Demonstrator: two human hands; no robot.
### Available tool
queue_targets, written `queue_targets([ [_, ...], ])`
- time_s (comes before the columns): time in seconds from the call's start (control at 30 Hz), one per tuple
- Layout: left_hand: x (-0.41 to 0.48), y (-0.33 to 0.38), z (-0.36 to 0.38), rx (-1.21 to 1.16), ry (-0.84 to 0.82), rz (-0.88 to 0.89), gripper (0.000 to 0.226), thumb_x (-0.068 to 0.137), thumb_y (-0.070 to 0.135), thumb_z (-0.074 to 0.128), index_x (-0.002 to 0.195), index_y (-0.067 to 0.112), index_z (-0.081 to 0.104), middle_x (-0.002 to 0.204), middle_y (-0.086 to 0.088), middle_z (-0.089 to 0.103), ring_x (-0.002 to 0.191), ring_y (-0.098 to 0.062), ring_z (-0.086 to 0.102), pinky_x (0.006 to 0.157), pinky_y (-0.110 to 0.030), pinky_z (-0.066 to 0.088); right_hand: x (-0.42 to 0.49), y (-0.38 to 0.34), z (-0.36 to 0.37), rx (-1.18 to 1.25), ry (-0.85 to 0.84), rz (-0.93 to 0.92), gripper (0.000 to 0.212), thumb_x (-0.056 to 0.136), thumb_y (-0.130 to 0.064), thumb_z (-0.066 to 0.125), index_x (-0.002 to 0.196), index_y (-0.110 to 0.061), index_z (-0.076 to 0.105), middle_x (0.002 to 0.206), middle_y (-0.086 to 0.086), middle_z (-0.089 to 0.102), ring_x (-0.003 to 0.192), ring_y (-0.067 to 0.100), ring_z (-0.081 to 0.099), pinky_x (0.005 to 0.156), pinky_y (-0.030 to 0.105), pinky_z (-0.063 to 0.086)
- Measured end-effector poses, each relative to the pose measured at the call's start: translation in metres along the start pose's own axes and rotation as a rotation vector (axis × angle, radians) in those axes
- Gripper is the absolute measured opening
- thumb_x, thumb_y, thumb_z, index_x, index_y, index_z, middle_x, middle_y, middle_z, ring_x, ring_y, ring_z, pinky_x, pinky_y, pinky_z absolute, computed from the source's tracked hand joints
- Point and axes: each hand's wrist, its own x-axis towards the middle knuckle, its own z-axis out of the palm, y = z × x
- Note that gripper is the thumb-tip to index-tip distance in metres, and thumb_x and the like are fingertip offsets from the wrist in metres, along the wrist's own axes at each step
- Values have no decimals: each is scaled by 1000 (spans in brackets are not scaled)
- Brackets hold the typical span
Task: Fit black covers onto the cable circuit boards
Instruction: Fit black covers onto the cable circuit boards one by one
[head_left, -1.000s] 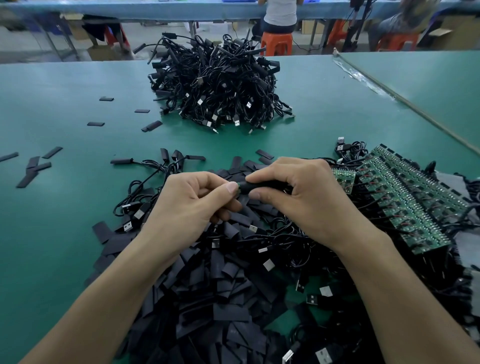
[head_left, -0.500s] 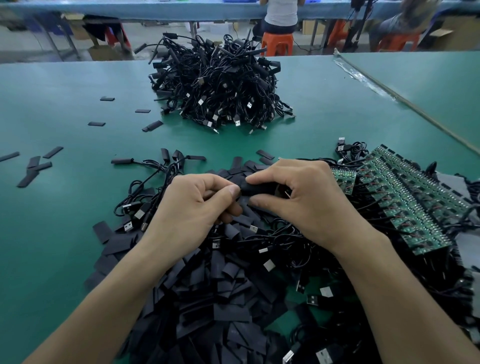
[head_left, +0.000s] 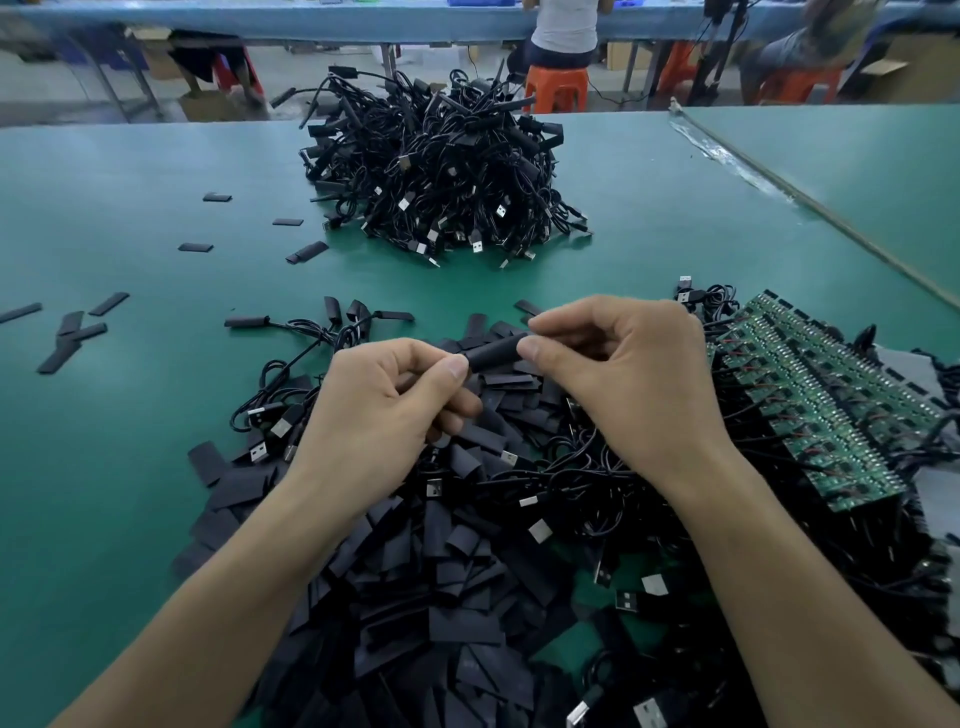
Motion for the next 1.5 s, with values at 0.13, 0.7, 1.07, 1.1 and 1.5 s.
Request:
queue_targets([
  [0.13, -1, -1, 2, -18, 29, 5, 16, 97, 15, 62, 82, 12, 69, 69, -1, 75, 54, -6, 64, 54, -17, 53, -3, -1, 9, 49, 23, 56, 9, 81, -19, 81, 89, -23, 80, 69, -15, 72, 66, 0, 69, 69, 20, 55],
  [0.7, -1, 1, 1, -93, 1, -4, 17, 98, 15, 61, 85, 12, 71, 76, -3, 77, 64, -14, 72, 60, -19, 56, -8, -12, 16, 544, -57, 297, 14, 84, -9, 77, 90, -21, 75, 71, 4, 75, 68, 13, 71, 59, 15, 49],
  [1.07, -4, -6, -1, -27, -342, 102, 23, 85, 40, 76, 105, 31, 71, 95, -6, 75, 89, -18, 74, 82, -26, 59, 3, -19, -7, 900, 159, 394, 14, 87, 1, 68, 89, -13, 66, 72, 5, 72, 62, 13, 66, 55, 20, 48],
  [1.1, -3, -7, 0, -22, -323, 130, 20, 86, 37, 73, 104, 30, 71, 89, -8, 74, 84, -17, 74, 80, -27, 59, 3, -19, -8, 899, 172, 398, 14, 88, 2, 68, 89, -12, 65, 72, 5, 72, 61, 13, 66, 55, 20, 48],
  [1.5, 40, -46, -44, 108, 231, 28, 57, 101, 3, 47, 152, 26, 33, 102, 10, 62, 85, -4, 59, 85, -28, 50, 5, -3, -24, -170, 129, 136, 19, 90, -11, 70, 102, -24, 76, 83, -17, 72, 79, -4, 69, 79, 9, 51],
])
